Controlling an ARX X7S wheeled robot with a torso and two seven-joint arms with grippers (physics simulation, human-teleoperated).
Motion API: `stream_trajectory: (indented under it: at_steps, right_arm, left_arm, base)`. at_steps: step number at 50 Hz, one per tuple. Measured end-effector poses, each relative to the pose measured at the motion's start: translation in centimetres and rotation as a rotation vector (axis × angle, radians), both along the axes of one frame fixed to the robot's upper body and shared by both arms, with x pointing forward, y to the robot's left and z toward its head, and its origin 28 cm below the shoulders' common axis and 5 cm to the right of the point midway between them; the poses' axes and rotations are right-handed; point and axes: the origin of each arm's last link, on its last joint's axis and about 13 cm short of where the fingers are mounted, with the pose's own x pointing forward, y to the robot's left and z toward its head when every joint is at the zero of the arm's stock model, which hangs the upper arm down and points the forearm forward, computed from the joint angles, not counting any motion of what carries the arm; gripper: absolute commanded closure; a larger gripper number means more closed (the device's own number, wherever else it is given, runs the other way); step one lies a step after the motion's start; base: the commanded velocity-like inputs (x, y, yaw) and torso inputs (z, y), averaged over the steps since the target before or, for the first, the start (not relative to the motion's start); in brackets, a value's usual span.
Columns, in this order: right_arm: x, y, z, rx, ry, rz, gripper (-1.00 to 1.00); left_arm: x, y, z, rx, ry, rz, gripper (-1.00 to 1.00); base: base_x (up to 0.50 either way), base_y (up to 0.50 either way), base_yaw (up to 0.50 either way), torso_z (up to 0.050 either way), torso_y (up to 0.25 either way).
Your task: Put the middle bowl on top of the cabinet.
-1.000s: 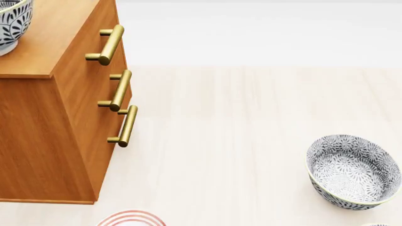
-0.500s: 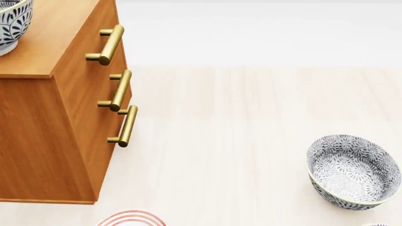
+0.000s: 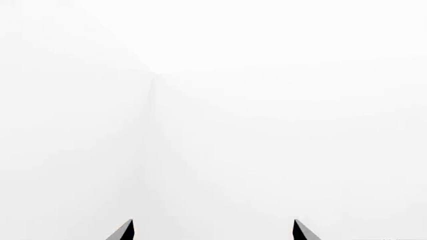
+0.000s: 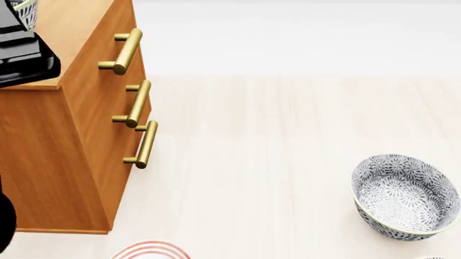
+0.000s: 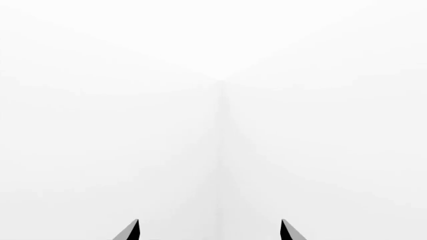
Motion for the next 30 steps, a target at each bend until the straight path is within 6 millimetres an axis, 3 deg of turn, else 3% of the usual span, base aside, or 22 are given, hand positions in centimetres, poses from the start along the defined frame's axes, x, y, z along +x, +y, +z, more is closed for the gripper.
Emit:
stream_trajectory:
  at_steps: [30]
  right_arm:
    - [-0.1, 0.0, 0.0, -0.007, 0.007, 0.004, -1.00]
  left_arm:
    - [-4.2, 1.2, -9.9, 0.060, 0.052, -0.042, -1.00]
  base:
    - [0.00, 0.00, 0.00, 0.000, 0.000]
